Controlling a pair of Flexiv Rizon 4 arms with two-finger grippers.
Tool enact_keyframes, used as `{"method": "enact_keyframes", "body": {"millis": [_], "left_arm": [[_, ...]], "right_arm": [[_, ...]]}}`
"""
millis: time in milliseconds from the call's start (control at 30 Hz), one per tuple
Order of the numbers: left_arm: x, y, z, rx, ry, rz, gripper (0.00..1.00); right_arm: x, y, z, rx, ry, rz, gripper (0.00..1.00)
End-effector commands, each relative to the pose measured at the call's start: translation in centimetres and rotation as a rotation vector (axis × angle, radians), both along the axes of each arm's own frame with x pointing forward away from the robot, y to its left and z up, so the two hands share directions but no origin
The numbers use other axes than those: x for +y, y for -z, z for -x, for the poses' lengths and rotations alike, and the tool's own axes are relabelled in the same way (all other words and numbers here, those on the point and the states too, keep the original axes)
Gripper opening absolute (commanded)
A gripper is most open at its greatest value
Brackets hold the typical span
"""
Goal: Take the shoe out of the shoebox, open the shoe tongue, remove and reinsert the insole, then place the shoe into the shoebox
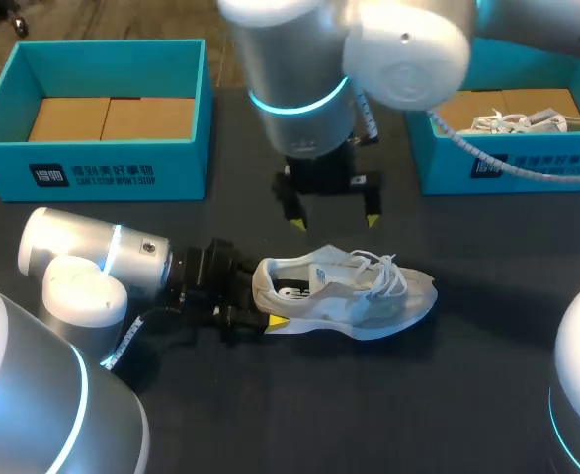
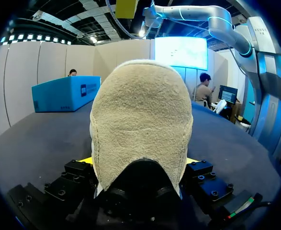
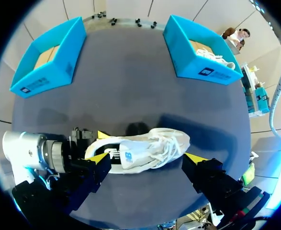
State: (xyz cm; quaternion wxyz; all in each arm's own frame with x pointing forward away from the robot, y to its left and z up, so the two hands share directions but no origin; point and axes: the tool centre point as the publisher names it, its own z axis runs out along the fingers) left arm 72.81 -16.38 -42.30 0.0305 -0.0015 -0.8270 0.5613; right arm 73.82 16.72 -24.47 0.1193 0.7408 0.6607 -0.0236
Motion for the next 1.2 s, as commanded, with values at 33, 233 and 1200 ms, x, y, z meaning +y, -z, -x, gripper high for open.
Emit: {"method": "enact_keyframes", "body": {"millis": [33,233,1200], "left_arm": [[0.1,0.0,0.0,0.0,0.0,-0.004,0.0],[0.1,0.0,0.0,0.0,0.0,-0.004,0.0],[0.1,0.0,0.0,0.0,0.0,-0.004,0.0]], "right_arm": [[1.2,1.6,-0.1,0.003,0.0,0.053,1.0],[2.0,3.4,0.2,0.008,-0.075,0.033,1.0],[1.9,6.9,2.4,0.037,-0.039,-0.032,1.0]]}}
